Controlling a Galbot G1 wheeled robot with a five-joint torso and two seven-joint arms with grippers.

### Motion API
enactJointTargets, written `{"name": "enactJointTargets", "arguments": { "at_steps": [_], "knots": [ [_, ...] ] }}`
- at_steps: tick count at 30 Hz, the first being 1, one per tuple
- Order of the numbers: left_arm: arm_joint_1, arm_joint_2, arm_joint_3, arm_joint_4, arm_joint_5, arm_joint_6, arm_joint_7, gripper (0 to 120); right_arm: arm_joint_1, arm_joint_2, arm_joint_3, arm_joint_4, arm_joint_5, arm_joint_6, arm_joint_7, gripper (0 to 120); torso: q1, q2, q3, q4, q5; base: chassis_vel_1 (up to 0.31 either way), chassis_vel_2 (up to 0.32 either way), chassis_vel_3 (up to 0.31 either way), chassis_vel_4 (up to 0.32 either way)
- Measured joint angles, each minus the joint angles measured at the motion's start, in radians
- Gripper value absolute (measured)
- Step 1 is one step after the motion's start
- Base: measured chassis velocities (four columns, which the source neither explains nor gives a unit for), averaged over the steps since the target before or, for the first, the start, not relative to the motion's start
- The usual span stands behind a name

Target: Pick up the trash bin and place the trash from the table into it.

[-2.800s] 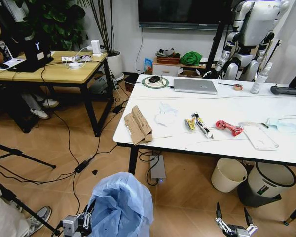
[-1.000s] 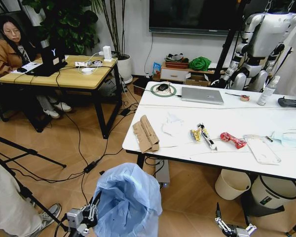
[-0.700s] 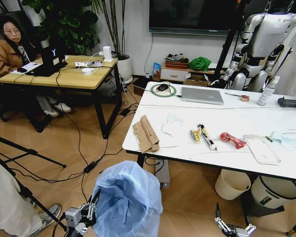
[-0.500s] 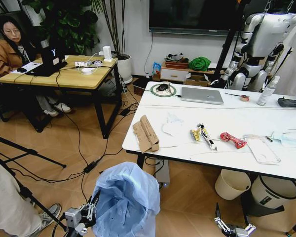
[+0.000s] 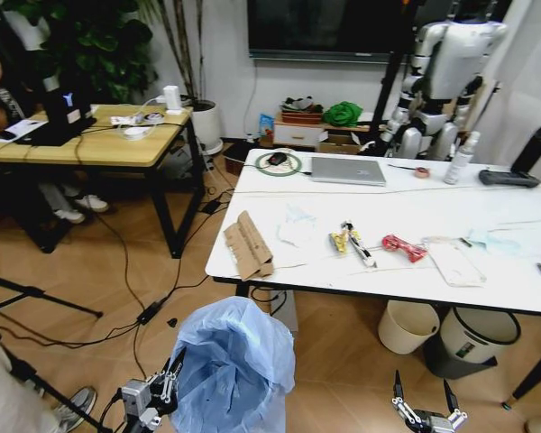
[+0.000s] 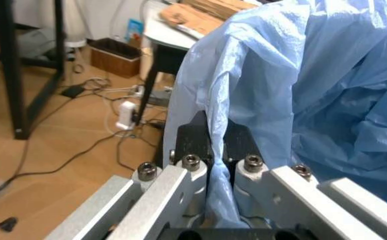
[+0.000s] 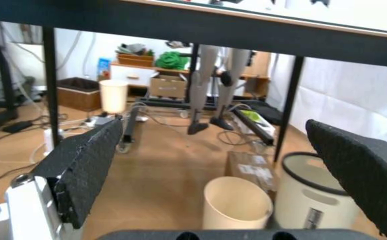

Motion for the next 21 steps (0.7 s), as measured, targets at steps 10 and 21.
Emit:
{"name": "enactJointTargets", "arguments": {
  "at_steps": [10, 21],
  "knots": [
    [-0.002, -0.005, 0.001, -0.003, -0.013, -0.009, 0.002, 0, 0.002, 0.000, 0.001, -0.003, 0.001, 0.000, 0.001, 100, -0.001, -0.001, -0.001, 0.0003, 0.0001, -0.041, -0.042, -0.033, -0.045],
    [-0.011, -0.015, -0.016, 0.004, 0.032, 0.013, 0.029, 0, 0.004, 0.000, -0.002, -0.008, 0.001, 0.000, 0.001, 100, -0.001, -0.003, -0.001, 0.0002, 0.0000, 0.000, 0.000, 0.000, 0.000]
  ]
}}
